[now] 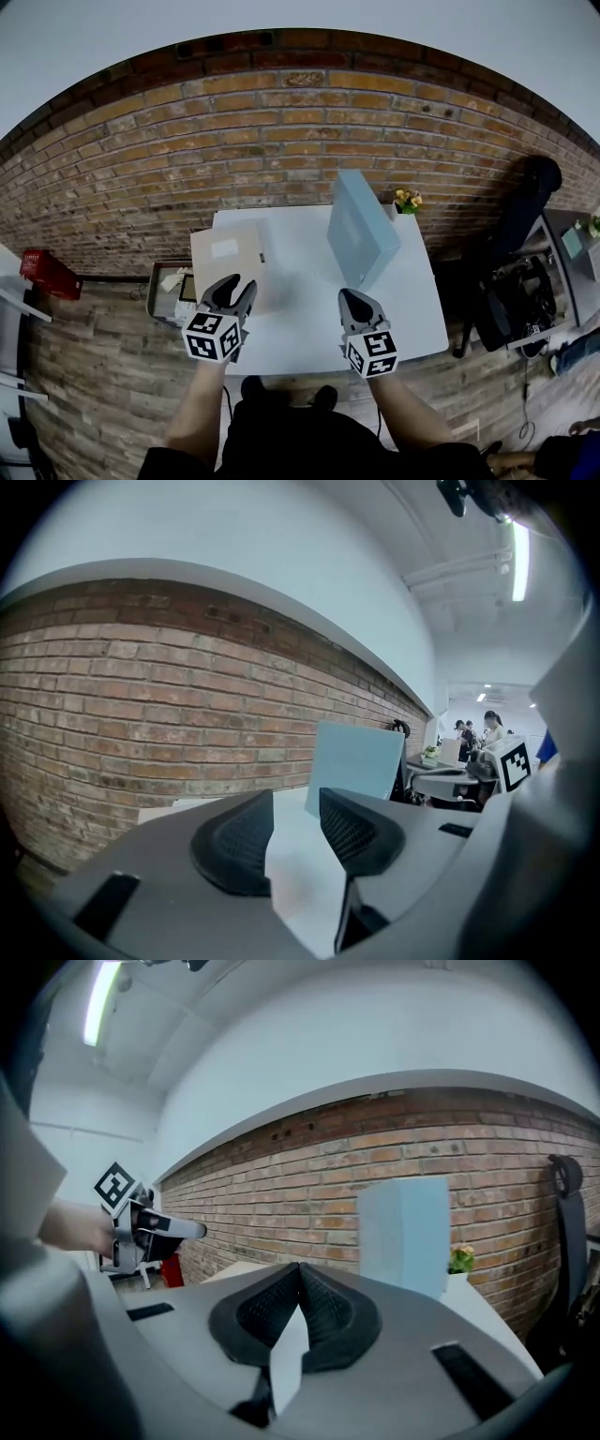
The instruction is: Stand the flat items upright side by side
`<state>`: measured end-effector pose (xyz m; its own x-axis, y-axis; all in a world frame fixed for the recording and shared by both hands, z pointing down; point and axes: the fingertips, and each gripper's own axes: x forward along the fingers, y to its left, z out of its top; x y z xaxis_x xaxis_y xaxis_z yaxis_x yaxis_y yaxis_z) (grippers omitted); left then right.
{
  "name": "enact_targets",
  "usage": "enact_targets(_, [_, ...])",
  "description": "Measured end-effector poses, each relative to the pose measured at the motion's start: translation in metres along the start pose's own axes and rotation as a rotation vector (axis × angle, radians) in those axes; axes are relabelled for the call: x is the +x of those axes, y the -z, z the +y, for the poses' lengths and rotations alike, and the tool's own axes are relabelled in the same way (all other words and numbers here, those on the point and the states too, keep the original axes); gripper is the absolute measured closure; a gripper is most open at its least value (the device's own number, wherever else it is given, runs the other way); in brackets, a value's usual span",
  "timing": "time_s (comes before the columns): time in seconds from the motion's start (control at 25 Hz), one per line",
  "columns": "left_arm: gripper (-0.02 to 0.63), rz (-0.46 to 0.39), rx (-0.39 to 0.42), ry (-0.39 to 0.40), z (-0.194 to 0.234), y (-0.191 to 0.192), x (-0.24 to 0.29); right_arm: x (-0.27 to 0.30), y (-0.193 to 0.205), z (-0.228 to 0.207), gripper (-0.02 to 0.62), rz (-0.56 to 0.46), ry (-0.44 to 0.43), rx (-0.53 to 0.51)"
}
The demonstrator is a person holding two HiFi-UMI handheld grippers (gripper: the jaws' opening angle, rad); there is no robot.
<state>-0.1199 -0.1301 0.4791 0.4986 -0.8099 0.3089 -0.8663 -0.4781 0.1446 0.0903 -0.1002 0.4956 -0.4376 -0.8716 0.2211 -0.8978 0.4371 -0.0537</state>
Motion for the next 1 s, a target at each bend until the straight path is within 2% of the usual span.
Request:
enact_targets(0.12, [0.449,-0.004,-0.006,-0.032,0.041,0.003,-0.021,0.029,-0.005,0.039,0.580,0.013,-0.046,0.001])
enact_targets(0.24, [0.455,0.005,-0.020,-0.049,0.085,0.008,-0.043,0.061,-0.010,0.076,0.580,0.037,-0.057,0.014])
enact_targets(0.52, [0.457,0.064,0.024,-0.022,0.162,0.026,-0.082,0.124,0.001,0.145,0.578,0.131,-0.065,0.072])
enact_targets(0.6, [0.453,0.080,0.022,-0.008,0.175,0.032,-0.087,0.135,0.007,0.160,0.538,0.161,-0.081,0.077])
enact_targets(0.76, [0.399,0.112,-0.004,0.002,0.192,0.047,-0.092,0.149,0.016,0.172,0.489,0.210,-0.079,0.093])
enact_targets(0.88, [0.378,0.139,-0.033,0.002,0.204,0.057,-0.081,0.166,0.023,0.168,0.444,0.239,-0.080,0.100])
enact_targets(1.0, [0.329,0.179,-0.073,0.012,0.212,0.070,-0.064,0.184,0.037,0.158,0.371,0.287,-0.095,0.127])
